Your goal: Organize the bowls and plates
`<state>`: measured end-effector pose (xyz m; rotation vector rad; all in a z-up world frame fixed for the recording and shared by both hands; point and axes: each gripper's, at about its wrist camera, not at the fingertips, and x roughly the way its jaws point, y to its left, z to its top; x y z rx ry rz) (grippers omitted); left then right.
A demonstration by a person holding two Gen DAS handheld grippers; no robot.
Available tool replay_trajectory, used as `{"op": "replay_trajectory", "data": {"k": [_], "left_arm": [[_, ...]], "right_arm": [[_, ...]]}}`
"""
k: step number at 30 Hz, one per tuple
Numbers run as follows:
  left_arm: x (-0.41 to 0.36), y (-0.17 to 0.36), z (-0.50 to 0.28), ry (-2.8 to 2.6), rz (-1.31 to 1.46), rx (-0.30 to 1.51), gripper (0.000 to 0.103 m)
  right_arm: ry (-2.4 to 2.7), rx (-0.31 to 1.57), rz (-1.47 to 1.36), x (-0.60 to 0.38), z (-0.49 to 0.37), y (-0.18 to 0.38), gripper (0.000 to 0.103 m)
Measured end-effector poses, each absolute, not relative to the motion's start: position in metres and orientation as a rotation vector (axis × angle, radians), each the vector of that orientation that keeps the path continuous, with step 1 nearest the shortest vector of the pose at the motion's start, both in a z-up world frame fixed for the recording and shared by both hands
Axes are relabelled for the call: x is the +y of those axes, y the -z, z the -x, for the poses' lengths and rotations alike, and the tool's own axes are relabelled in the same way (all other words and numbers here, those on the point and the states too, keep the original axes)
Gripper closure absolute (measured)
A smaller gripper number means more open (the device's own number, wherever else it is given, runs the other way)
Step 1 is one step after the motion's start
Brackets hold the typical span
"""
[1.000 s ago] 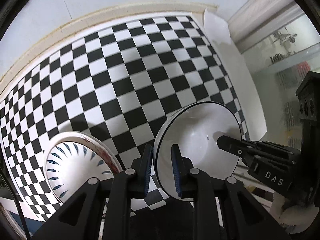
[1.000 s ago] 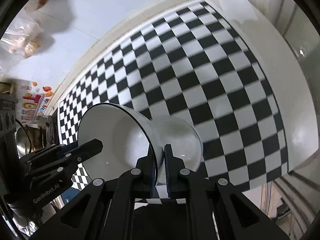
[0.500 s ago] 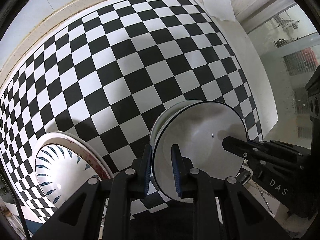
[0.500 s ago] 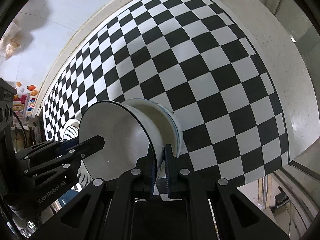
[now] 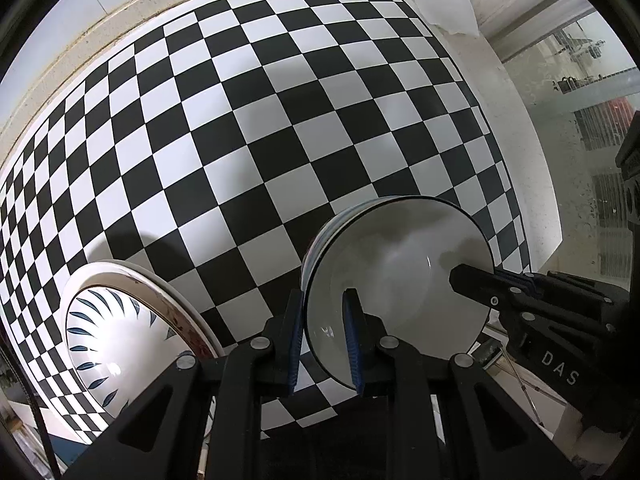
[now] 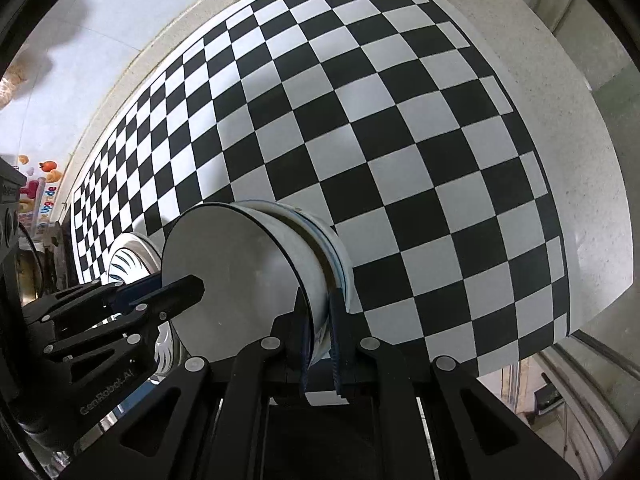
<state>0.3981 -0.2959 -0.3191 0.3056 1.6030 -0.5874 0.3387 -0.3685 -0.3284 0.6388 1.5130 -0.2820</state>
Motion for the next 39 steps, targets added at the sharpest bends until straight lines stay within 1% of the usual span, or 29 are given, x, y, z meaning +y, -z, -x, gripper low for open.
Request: {"op": "replay_trajectory", "data": {"k": [4, 5, 10, 15, 19, 20, 21, 22, 24, 26, 30, 33, 35, 36, 37, 39], "left_arm": [[-0.293, 0.313, -0.399, 0.583, -0.286, 1.595, 0.086], [-0.292, 0.310, -0.399, 0.584, -0.282, 1.591, 0.086], [-0.285, 0.280, -0.393, 0.591, -0.261, 1.521, 0.086], [-0.267, 0.242, -0.380, 0.565, -0.247, 1.400, 0.085], [-0.245, 0.212, -0.363, 0.542, -0.206, 1.318, 0.085], [-0.239, 0.204, -0.357, 0.540, -0.195, 1.291, 0.085], [-0.234, 0.196, -0.351, 0.538, -0.189, 1.262, 0.082], [-0.230, 0.189, -0.347, 0.533, -0.188, 1.234, 0.076], [-0.223, 0.175, -0.336, 0.524, -0.190, 1.179, 0.068], [-0.217, 0.161, -0.326, 0.524, -0.186, 1.139, 0.067], [-0.207, 0.139, -0.305, 0.526, -0.183, 1.085, 0.067], [-0.202, 0.127, -0.289, 0.528, -0.190, 1.049, 0.066], [-0.200, 0.120, -0.279, 0.531, -0.195, 1.029, 0.060], [-0.199, 0.117, -0.275, 0.535, -0.195, 1.022, 0.047], [-0.197, 0.112, -0.270, 0.539, -0.189, 1.010, 0.039], [-0.194, 0.105, -0.261, 0.540, -0.181, 0.989, 0.034]], "right_arm": [[0.280, 1.520, -0.634, -0.369, -0.339, 0.328, 0.091], [0.282, 1.519, -0.630, -0.369, -0.338, 0.327, 0.088], [0.280, 1.494, -0.639, -0.370, -0.335, 0.315, 0.088], [0.294, 1.447, -0.539, -0.354, -0.328, 0.282, 0.088], [0.304, 1.381, -0.434, -0.329, -0.312, 0.242, 0.087], [0.303, 1.366, -0.419, -0.322, -0.307, 0.234, 0.083], [0.304, 1.354, -0.408, -0.317, -0.302, 0.227, 0.075], [0.299, 1.336, -0.402, -0.310, -0.294, 0.217, 0.070], [0.290, 1.304, -0.397, -0.300, -0.282, 0.202, 0.040], [0.286, 1.276, -0.381, -0.291, -0.271, 0.188, 0.026], [0.325, 1.221, -0.337, -0.277, -0.249, 0.162, 0.020], [0.343, 1.167, -0.336, -0.273, -0.235, 0.140, 0.017], [0.358, 1.122, -0.325, -0.266, -0.223, 0.122, 0.016], [0.361, 1.103, -0.320, -0.263, -0.218, 0.113, 0.016], [0.362, 1.089, -0.316, -0.259, -0.214, 0.105, 0.016], [0.363, 1.063, -0.304, -0.251, -0.204, 0.092, 0.015]]}}
